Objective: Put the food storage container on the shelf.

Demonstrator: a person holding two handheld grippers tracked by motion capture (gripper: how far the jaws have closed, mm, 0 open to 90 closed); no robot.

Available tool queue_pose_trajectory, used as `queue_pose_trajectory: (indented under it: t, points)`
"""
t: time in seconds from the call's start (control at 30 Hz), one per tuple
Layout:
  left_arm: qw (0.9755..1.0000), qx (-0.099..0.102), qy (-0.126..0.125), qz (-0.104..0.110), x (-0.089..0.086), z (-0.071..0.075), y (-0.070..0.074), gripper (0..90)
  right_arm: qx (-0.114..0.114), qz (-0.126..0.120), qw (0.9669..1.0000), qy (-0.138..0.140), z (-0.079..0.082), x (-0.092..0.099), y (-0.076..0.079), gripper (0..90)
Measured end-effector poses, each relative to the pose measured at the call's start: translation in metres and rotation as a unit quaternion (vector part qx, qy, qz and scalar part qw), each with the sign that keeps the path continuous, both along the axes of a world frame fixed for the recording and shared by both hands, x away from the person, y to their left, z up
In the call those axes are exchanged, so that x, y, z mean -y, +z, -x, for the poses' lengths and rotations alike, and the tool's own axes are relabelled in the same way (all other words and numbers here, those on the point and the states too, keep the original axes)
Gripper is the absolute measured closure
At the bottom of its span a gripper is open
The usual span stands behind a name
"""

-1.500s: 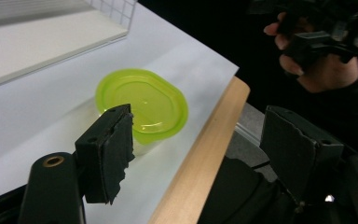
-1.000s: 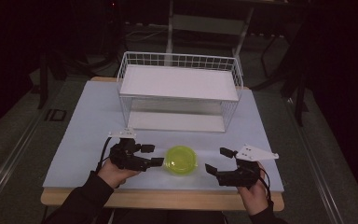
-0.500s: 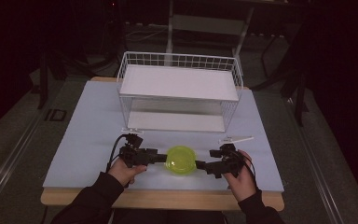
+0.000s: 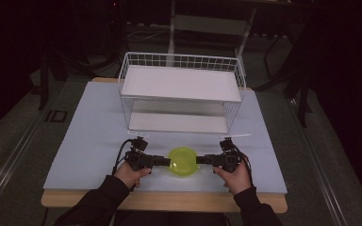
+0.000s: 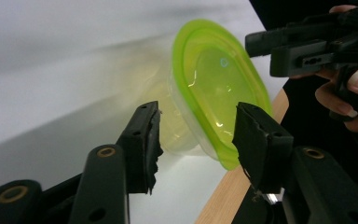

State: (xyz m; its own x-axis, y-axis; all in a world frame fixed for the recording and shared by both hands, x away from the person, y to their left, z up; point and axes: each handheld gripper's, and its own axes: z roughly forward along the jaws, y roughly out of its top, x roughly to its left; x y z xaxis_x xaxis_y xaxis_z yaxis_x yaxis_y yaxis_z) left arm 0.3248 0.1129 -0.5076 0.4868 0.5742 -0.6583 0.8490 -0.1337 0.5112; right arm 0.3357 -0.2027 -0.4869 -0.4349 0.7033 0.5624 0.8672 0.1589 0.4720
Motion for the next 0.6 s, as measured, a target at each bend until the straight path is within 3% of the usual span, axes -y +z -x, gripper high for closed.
queue_pose_trajectory:
  t: [0.03, 0.13, 0.17, 0.5, 0.6]
  points:
    - [1.0, -0.004, -0.003, 0.005, 0.0, 0.0003, -0.0018, 63.7, -0.025, -0.008, 0.9997, 0.003, -0.0001, -0.0024, -0.0043, 62.4]
    - [0.9998, -0.009, 0.008, 0.016, -0.0021, 0.0016, -0.0003, 71.0, -0.029, -0.017, 0.9994, 0.008, 0.0018, -0.0046, -0.0052, 70.2]
    - [0.9997, -0.011, 0.011, 0.019, -0.0028, 0.0018, -0.0001, 74.4, -0.029, -0.015, 0.9994, 0.008, 0.0026, -0.0056, -0.0047, 70.1]
    - [0.9991, -0.027, 0.022, 0.024, -0.0035, 0.0043, -0.0003, 75.3, -0.019, -0.004, 0.9998, 0.0, 0.0093, -0.0114, -0.0031, 72.6]
    - [0.9984, -0.042, 0.012, 0.035, -0.0016, 0.0038, -0.0013, 75.2, -0.02, -0.005, 0.9998, -0.002, 0.0096, -0.0108, -0.0031, 75.3]
